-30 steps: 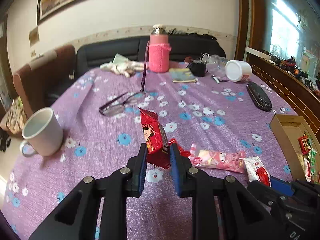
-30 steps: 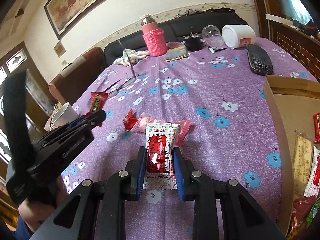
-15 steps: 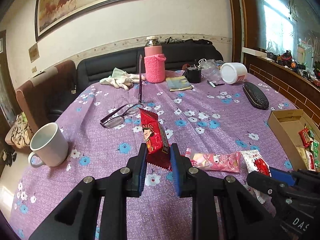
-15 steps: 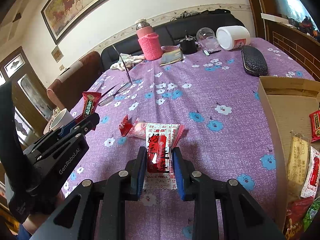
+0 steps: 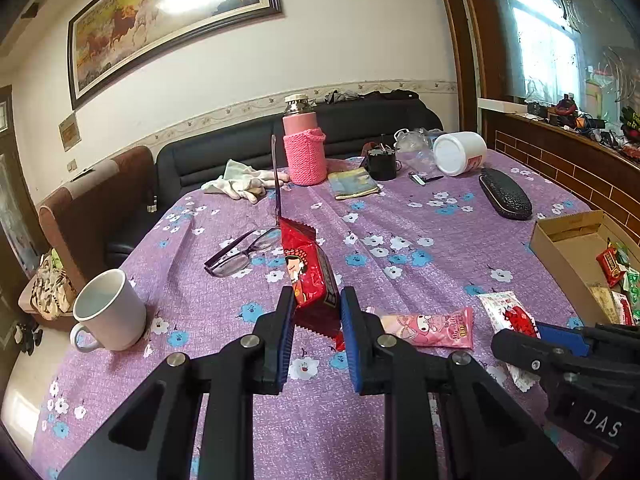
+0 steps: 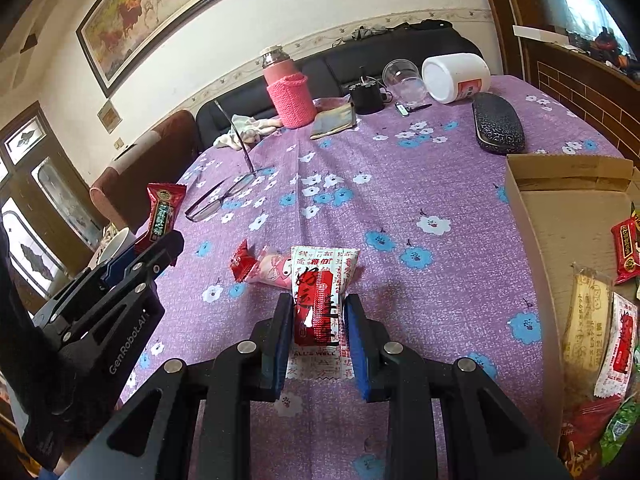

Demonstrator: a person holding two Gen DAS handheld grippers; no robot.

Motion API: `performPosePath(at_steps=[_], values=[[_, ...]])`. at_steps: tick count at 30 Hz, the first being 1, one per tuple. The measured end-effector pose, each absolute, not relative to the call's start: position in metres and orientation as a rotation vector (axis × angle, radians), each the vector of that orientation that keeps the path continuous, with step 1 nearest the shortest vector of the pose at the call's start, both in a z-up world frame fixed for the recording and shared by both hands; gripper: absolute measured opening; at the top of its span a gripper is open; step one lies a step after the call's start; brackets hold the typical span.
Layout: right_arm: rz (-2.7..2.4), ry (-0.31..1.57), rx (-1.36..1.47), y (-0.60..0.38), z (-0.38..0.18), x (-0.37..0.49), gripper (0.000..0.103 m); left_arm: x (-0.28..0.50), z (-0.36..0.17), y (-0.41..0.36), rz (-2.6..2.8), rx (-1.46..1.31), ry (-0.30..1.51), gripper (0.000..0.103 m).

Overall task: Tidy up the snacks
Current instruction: 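Carry the white-red sachet in the right tool over the tray and release it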

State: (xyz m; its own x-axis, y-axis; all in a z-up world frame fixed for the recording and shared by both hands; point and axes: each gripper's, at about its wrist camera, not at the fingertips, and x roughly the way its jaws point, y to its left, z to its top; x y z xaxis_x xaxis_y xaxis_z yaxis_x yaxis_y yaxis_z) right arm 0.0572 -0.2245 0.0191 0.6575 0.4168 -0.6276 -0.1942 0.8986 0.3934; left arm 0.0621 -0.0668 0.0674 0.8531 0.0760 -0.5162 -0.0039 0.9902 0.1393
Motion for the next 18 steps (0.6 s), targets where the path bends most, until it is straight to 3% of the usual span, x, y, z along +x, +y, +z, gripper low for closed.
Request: performPosePath(at_steps=[9,18], values=[[0.265,0.722,0.392,-0.260,0.030,0.060,0.028,0.055,0.082,-0.046,-0.231,-0.124,0.539,0.022],[0.116,0.706,0.505,-0.307,0.031,0.064,0.028,0.051,0.081,-0.067,-0.286,-0.076,0.530,0.022]])
